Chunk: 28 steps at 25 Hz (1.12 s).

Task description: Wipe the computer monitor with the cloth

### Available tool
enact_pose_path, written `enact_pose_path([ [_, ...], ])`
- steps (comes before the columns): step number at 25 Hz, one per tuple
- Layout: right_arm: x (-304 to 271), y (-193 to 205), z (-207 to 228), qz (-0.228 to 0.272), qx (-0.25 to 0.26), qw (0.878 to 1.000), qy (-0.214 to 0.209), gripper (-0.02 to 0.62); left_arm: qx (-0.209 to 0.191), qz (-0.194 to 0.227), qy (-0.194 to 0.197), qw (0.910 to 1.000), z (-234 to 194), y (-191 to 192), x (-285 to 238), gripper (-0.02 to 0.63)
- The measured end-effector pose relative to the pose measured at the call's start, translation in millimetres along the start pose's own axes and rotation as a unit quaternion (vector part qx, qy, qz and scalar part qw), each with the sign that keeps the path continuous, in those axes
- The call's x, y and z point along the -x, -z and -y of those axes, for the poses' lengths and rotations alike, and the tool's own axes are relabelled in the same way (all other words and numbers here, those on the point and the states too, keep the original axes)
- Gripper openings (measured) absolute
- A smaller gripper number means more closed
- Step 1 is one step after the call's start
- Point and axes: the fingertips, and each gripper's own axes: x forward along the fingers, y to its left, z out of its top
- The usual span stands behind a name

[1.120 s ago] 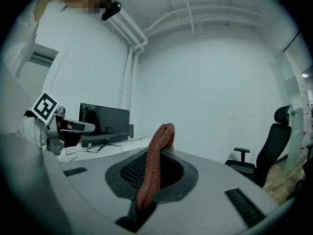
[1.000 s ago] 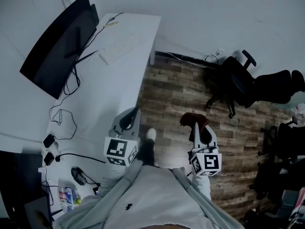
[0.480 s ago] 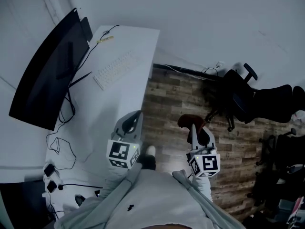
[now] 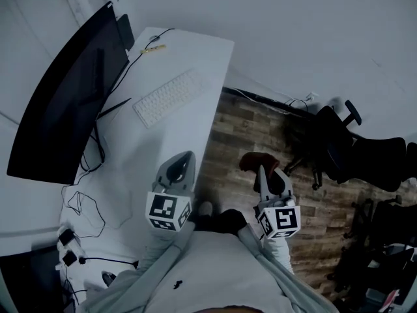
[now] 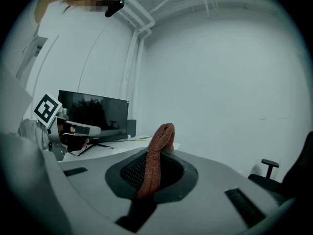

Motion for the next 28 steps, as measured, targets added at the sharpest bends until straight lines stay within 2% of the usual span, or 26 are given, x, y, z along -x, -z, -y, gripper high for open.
enact_pose_path([
  [4, -35, 0, -12, -0.006, 0.005, 0.999, -0.048, 0.034, 0.015, 0.004, -0.041, 0.9991, -21, 3, 2, 0.021],
  [7, -72, -5, -23, -0.002, 0.016, 0.995, -0.097, 0.034, 0.021, 0.010, -0.086, 0.9960, -42, 3, 4, 0.021],
  [10, -116, -13, -38, 0.005, 0.025, 0.988, -0.153, 0.034, 0.025, 0.020, -0.145, 0.9889, -70, -3, 8, 0.021],
  [12, -150, -20, -53, 0.007, 0.032, 0.979, -0.201, 0.034, 0.031, 0.027, -0.194, 0.9801, -92, -8, 14, 0.021],
  [14, -187, -28, -71, 0.007, 0.040, 0.966, -0.257, 0.034, 0.039, 0.035, -0.254, 0.9656, -117, -12, 22, 0.021],
  [16, -221, -36, -92, 0.010, 0.051, 0.949, -0.311, 0.034, 0.048, 0.042, -0.314, 0.9472, -140, -14, 32, 0.021],
  [20, -272, -59, -130, 0.022, 0.072, 0.913, -0.400, 0.034, 0.068, 0.059, -0.406, 0.9096, -167, -20, 49, 0.021],
  [28, -319, -91, -200, 0.053, 0.090, 0.829, -0.550, 0.034, 0.079, 0.074, -0.560, 0.8214, -169, -24, 84, 0.021],
])
